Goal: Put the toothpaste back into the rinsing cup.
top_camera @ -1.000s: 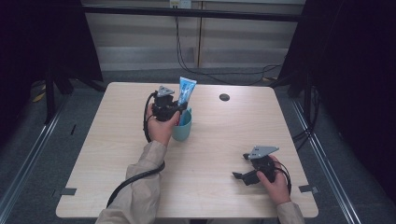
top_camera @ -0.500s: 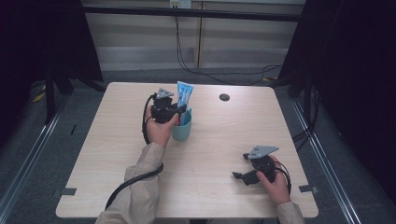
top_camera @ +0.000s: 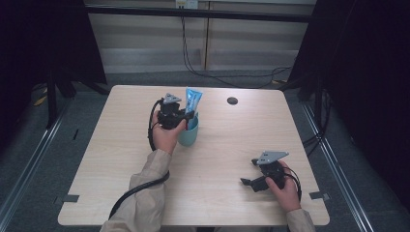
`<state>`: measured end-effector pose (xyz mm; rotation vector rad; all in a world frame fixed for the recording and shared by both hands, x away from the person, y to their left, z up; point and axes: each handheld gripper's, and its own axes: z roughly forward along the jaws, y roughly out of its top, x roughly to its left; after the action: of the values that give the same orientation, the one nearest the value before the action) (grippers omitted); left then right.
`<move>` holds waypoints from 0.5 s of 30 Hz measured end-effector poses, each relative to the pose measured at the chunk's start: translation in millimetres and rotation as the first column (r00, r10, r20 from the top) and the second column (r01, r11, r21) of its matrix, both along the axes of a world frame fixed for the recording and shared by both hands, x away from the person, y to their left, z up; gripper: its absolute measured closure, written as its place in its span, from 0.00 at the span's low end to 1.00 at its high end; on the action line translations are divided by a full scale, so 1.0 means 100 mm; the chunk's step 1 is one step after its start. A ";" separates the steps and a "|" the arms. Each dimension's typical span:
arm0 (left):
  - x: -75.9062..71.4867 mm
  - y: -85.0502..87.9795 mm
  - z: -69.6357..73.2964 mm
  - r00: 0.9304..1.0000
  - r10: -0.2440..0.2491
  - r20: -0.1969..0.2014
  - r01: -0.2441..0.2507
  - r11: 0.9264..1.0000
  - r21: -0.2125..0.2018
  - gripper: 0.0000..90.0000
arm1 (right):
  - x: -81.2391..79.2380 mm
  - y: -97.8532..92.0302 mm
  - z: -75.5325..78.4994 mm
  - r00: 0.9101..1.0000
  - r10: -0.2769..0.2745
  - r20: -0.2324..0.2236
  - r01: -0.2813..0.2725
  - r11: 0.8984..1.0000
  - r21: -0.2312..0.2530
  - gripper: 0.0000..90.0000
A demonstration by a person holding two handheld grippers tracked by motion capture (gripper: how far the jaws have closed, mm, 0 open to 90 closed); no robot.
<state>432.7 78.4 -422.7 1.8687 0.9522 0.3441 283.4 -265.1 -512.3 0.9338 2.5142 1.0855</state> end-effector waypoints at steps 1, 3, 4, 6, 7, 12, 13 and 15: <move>0.00 0.00 0.00 1.000 -0.002 0.002 0.002 1.000 0.001 0.77 | 0.00 0.00 0.00 1.000 0.000 0.000 0.000 1.000 0.000 0.11; -0.01 0.00 0.00 1.000 -0.004 0.001 0.004 1.000 0.001 0.77 | 0.00 0.00 0.00 1.000 0.000 0.000 0.000 1.000 0.000 0.11; -0.01 0.00 0.00 1.000 -0.004 0.001 0.004 1.000 -0.001 0.76 | 0.00 0.00 0.00 1.000 0.000 0.000 0.000 1.000 0.000 0.11; -0.01 0.00 0.01 1.000 -0.006 -0.002 0.006 1.000 0.001 0.76 | 0.00 0.00 0.00 1.000 0.000 0.000 0.000 1.000 0.000 0.11; -0.01 0.00 0.01 1.000 -0.006 -0.002 0.006 1.000 0.001 0.76 | 0.00 0.00 0.00 1.000 0.000 0.000 0.000 1.000 0.000 0.11; -0.01 -0.01 0.01 1.000 -0.019 -0.001 0.019 1.000 0.004 0.76 | 0.00 0.00 0.00 1.000 -0.001 0.001 0.001 1.000 0.000 0.11; -0.01 -0.01 0.01 1.000 -0.020 0.000 0.020 1.000 0.004 0.75 | 0.00 0.00 0.00 1.000 -0.001 0.000 0.001 1.000 0.000 0.11; -0.01 -0.01 0.01 1.000 -0.022 0.000 0.022 1.000 0.003 0.75 | 0.00 0.00 0.00 1.000 0.000 0.000 0.000 1.000 0.000 0.11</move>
<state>432.0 77.3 -421.9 1.8801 0.9313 0.3326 283.3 -265.1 -512.3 0.9346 2.5143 1.0858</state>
